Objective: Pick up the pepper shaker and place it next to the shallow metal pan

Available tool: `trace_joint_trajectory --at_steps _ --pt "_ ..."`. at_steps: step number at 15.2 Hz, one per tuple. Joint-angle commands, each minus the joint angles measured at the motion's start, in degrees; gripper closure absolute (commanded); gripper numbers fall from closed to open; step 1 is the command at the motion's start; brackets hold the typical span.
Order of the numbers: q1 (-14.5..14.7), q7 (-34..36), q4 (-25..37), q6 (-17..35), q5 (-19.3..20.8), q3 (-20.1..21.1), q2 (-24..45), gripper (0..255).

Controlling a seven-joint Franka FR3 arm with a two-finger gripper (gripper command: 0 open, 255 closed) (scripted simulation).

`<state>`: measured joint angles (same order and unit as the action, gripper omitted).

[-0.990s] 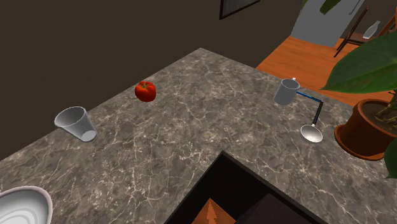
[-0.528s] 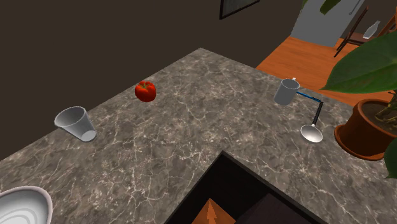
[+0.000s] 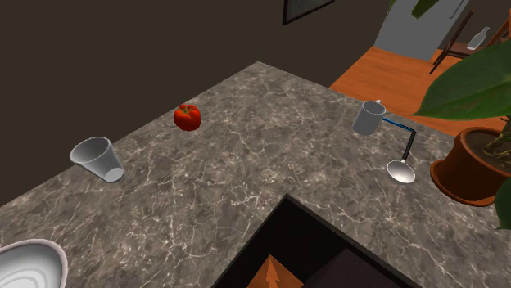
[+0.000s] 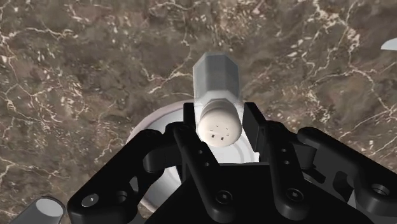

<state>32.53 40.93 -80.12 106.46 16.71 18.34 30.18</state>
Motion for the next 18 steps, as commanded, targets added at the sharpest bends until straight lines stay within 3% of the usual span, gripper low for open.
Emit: trace_joint_trajectory --at_steps 1,7,15,16,18 --pt "0.0 0.3 -1.0 1.4 0.2 -0.1 0.4 255" --pt "-0.1 1.1 -3.8 5.4 0.9 -0.4 1.7 255" --pt "-0.1 1.1 -3.8 5.4 0.9 -0.4 1.7 255" --pt "-0.1 1.1 -3.8 5.4 0.9 -0.4 1.7 0" --pt "-0.1 1.1 -3.8 5.4 0.9 -0.4 1.7 0"
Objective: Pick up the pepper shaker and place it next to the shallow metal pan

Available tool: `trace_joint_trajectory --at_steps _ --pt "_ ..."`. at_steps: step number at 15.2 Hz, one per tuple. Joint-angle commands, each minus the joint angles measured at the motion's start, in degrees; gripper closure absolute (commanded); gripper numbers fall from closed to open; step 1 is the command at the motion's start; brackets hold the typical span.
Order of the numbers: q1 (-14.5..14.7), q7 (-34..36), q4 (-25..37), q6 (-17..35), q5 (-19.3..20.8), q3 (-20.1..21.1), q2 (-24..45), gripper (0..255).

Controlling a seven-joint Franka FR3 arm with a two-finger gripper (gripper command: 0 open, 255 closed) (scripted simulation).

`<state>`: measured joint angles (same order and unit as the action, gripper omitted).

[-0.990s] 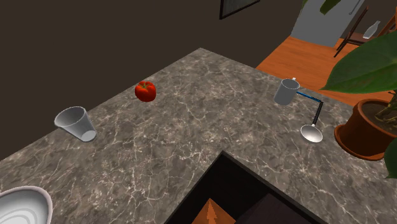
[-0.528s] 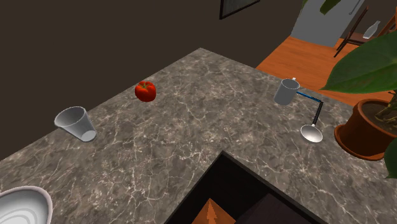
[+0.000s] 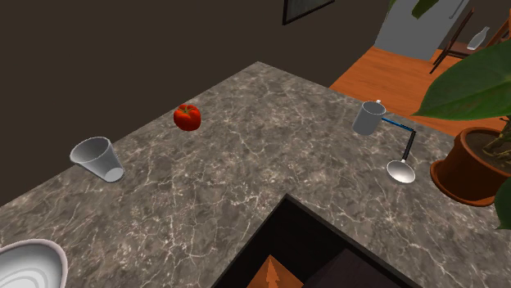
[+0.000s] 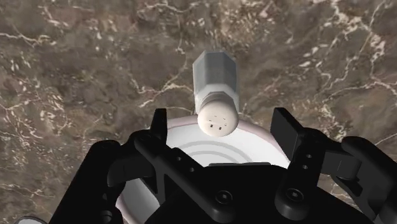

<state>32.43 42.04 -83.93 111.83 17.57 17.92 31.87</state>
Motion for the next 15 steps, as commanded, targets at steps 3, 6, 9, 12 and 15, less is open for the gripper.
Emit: trace_joint_trajectory --at_steps 3,6,9,12,15 --pt "0.0 0.0 0.0 0.0 0.0 0.0 0.0 0" --pt "0.5 -0.6 3.8 -5.0 -0.7 0.5 -1.3 0" --pt "0.7 -0.7 4.9 -6.3 -0.9 0.5 -1.5 0" --pt "0.7 -0.7 4.9 -6.3 -0.9 0.5 -1.5 0" --pt "0.7 -0.7 4.9 -6.3 -0.9 0.5 -1.5 0"
